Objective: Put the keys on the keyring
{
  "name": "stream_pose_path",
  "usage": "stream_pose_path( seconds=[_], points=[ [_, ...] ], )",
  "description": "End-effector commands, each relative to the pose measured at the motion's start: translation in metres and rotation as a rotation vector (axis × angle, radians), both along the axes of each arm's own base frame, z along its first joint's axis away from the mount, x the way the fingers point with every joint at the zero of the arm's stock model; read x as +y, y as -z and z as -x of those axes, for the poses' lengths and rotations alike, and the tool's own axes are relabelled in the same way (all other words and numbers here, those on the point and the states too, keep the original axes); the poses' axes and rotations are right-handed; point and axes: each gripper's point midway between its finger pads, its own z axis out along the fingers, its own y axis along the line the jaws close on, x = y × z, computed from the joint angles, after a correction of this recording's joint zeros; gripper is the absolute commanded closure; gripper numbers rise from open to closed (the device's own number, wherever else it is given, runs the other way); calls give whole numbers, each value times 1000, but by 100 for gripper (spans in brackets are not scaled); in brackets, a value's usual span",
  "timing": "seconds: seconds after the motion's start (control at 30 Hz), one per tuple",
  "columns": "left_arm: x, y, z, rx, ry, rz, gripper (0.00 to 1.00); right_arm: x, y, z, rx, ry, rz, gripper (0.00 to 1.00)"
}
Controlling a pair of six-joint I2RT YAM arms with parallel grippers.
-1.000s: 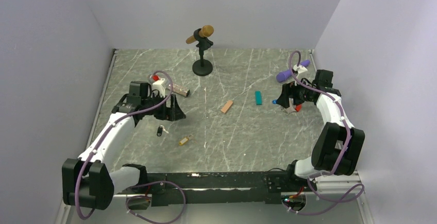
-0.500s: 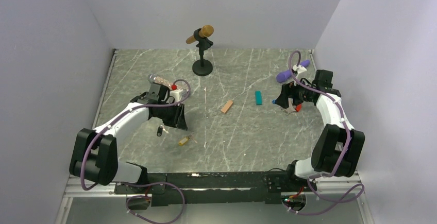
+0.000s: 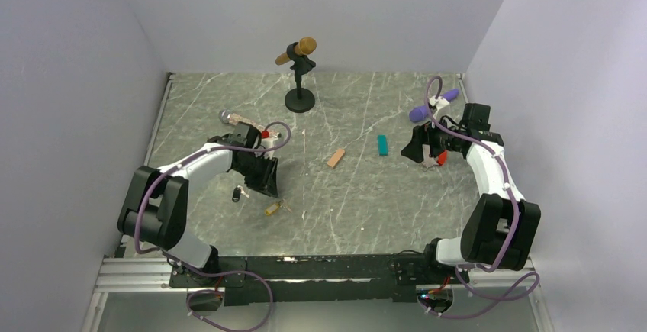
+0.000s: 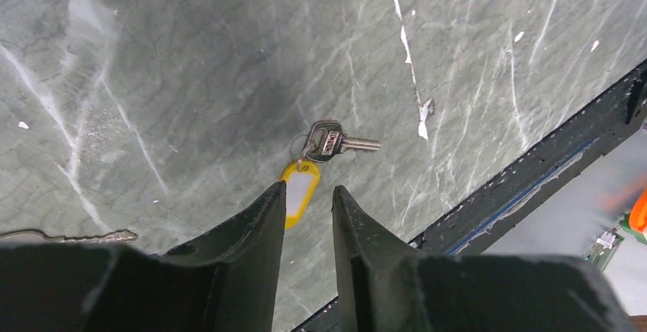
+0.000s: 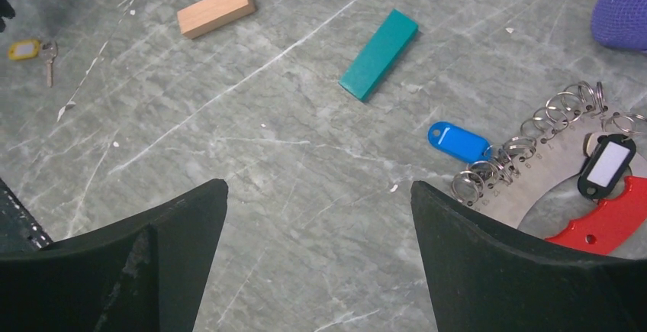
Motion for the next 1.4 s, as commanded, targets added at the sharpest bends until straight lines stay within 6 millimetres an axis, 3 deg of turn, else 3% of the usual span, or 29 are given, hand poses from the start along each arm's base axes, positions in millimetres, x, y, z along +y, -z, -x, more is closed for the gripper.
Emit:
stream_pose_path(
  seconds=[0.0,0.23,1.1,1.37],
  points=[
    [0,-1,-5,-4,15,-30,66,10,-16,4,-60,-56,-20,6],
    [0,9,-3,26,21,-60,67,13,-19,6,-66,-66,-31,0],
    [-12,20,0,80,35,-42,73,18,-26,9,-79,-87,-46,0],
    [-14,24,2,94,45,-48,80,18,-29,9,-85,-88,-48,0]
  ],
)
